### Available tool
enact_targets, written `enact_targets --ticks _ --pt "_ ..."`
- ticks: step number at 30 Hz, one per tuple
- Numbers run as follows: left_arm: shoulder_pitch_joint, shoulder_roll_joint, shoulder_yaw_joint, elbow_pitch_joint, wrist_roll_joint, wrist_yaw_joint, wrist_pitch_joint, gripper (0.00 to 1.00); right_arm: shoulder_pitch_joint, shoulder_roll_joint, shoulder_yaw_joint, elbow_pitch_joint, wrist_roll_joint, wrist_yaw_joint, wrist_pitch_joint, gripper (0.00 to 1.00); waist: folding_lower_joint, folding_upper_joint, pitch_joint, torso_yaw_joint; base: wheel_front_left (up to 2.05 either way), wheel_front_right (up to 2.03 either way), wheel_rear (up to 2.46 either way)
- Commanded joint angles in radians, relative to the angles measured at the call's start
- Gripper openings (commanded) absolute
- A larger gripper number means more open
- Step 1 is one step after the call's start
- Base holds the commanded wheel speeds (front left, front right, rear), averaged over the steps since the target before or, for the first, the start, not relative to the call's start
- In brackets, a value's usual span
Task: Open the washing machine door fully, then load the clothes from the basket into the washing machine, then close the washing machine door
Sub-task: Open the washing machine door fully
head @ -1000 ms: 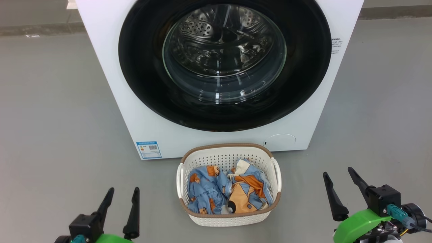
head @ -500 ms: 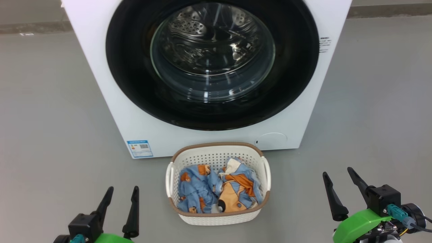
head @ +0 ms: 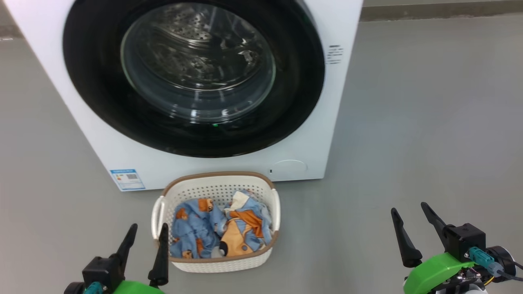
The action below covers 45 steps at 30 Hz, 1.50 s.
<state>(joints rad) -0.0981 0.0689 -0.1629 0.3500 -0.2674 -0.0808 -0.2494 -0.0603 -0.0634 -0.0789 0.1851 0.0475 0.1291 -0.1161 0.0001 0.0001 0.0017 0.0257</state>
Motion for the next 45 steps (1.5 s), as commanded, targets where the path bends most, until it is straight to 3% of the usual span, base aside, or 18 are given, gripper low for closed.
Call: enact_targets --ticks 1,11,34,35,36,45 --pt "-0.047 0.016 0.035 -0.03 -0.002 0.007 -0.012 1.0 -0.034 -0.006 0.024 -0.025 0.003 0.002 -0.009 1.0 0.0 -0.0001 0.001 0.0 1.01 1.01 -2.02" --pt "-0.048 0.019 0.031 -0.026 0.004 0.002 -0.012 1.0 -0.037 -0.005 0.019 -0.023 -0.002 0.002 -0.014 1.0 0.0 -0.0001 0.003 -0.003 0.58 0.58 -1.16" --pt "-0.052 0.022 0.02 -0.001 0.008 0.008 -0.012 1.0 -0.033 -0.002 0.015 -0.021 -0.002 0.002 -0.016 0.99 0.0 -0.0001 -0.002 -0.005 0.01 0.01 -0.02" --pt "-0.052 0.022 0.02 -0.001 0.008 0.008 -0.012 1.0 -0.033 -0.002 0.016 -0.022 0.001 0.002 -0.018 0.16 0.0 -0.0001 -0.002 -0.005 0.0 0.0 0.0" --pt "-0.052 0.022 0.02 -0.001 0.008 0.008 -0.012 1.0 -0.033 -0.002 0.018 -0.023 0.003 0.002 -0.02 0.0 0.0 -0.0001 -0.002 -0.005 0.0 0.0 0.0" --pt "-0.049 0.02 0.02 -0.006 0.005 0.009 -0.012 1.0 -0.033 -0.009 0.027 -0.029 0.021 0.002 -0.023 0.0 0.0 -0.0001 -0.002 -0.004 0.0 0.0 0.0"
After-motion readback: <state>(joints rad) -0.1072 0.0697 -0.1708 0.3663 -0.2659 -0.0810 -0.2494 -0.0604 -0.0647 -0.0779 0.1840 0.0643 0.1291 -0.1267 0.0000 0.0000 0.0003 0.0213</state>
